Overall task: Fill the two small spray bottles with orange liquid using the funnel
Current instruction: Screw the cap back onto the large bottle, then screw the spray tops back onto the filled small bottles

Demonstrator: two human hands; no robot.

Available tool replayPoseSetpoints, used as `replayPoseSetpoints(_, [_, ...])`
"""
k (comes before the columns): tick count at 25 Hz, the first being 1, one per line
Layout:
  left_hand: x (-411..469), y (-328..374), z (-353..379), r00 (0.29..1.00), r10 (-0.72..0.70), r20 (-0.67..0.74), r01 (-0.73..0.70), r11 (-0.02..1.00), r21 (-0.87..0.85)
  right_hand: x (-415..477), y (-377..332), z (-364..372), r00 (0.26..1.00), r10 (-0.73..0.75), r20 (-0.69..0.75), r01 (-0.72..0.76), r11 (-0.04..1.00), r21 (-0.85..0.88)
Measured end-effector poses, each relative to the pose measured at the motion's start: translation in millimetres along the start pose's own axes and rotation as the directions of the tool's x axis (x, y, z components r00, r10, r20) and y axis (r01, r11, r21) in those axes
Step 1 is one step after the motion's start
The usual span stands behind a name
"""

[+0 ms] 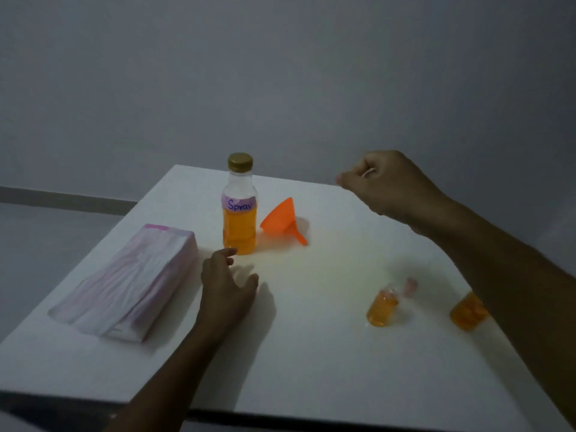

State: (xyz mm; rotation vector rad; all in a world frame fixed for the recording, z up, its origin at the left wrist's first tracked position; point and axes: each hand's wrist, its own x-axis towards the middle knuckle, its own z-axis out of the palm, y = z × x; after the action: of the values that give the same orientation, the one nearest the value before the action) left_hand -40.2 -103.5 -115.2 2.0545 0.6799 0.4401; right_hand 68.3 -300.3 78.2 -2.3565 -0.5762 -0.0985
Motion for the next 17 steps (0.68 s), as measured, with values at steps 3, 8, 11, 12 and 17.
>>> replayPoseSetpoints(3, [-28,24,22,0.981,0.125,0.147,-0.128,0.992,0.011,-49,43,-20,0.978,0.151,-0.144,-0.125,0.976,0.178])
replayPoseSetpoints(8, [-67,62,76,0.874,0.296,0.385,-0.306,0.951,-0.037,-126,120,-10,0.906,0.400,-0.136,-0.354,0.895,0.272])
replayPoseSetpoints(11, [-77,68,100,0.833,0.335,0.440,-0.342,0.937,-0.066,-144,153,12,0.891,0.453,-0.031,-0.436,0.873,0.219])
replayPoseSetpoints(12, [-78,70,106,0.827,0.336,0.452,-0.342,0.937,-0.070,-143,161,18,0.884,0.468,0.005,-0.461,0.870,0.177])
replayPoseSetpoints(17, [-78,80,124,0.834,0.373,0.406,-0.399,0.917,-0.023,-109,189,41,0.874,0.482,-0.057,-0.478,0.875,0.074])
